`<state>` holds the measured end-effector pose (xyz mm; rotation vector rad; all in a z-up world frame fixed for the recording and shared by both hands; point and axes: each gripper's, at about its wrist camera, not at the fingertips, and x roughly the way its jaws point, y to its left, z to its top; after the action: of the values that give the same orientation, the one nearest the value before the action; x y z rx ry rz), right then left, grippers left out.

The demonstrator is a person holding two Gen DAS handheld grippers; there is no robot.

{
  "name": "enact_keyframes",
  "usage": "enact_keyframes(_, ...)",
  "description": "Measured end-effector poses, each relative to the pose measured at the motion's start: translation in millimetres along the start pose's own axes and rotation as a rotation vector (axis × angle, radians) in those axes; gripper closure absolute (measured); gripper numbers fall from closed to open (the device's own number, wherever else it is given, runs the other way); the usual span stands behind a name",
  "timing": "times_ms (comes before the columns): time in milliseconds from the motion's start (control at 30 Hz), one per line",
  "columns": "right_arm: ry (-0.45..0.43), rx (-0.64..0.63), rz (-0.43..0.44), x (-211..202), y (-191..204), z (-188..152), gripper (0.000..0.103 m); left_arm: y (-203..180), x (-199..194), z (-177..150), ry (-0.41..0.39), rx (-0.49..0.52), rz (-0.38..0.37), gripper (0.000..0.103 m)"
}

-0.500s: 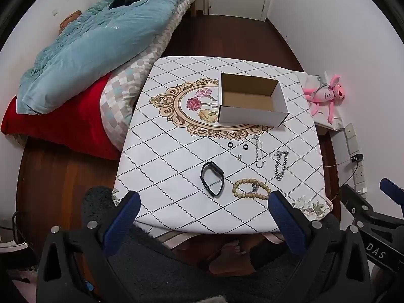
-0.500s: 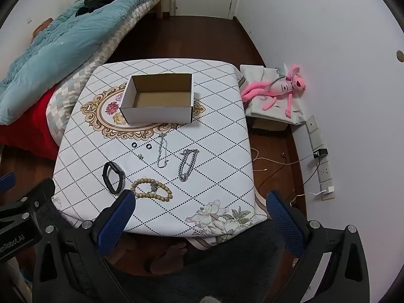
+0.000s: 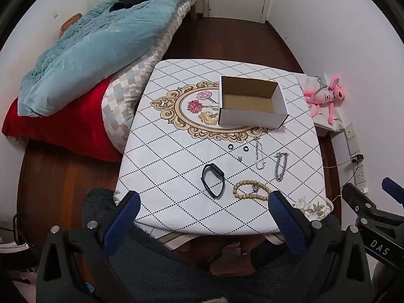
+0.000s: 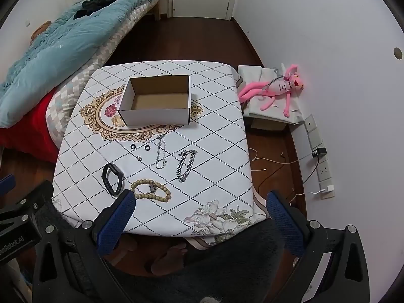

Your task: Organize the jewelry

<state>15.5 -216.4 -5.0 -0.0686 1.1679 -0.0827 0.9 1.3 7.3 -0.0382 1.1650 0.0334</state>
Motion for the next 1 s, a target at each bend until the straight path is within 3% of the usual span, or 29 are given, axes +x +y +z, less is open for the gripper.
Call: enact_keyframes(1000, -0.023, 0.015, 0.01, -10.1, -2.2, 2.7, 0.0, -1.5, -7.8, -0.5, -0.014, 0.011, -0.007, 0.0)
